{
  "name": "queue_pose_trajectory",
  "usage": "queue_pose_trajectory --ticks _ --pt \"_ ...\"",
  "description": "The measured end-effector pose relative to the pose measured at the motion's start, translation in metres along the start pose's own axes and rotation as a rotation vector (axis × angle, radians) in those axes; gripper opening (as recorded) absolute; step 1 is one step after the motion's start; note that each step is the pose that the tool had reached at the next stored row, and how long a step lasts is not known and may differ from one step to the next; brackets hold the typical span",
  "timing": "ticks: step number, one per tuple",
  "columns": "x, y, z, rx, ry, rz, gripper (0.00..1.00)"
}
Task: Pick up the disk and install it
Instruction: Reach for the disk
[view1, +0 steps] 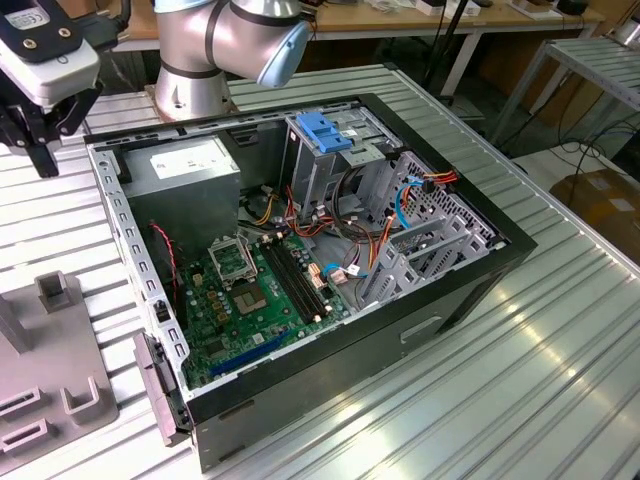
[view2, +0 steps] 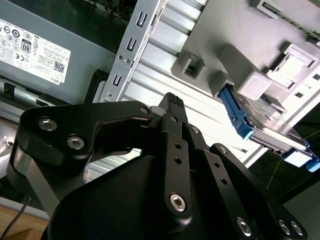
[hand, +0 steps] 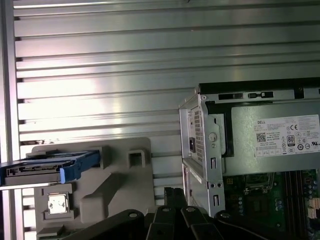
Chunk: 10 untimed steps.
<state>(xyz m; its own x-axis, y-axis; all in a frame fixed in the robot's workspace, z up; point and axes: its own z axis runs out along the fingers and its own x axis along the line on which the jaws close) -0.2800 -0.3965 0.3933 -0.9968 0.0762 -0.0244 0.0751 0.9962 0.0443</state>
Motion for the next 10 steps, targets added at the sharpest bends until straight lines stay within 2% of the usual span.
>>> queue_pose_trajectory --ticks 10 --pt "0.0117 -0.0007 -0.0003 0.0000 0.0000 0.000 0.10"
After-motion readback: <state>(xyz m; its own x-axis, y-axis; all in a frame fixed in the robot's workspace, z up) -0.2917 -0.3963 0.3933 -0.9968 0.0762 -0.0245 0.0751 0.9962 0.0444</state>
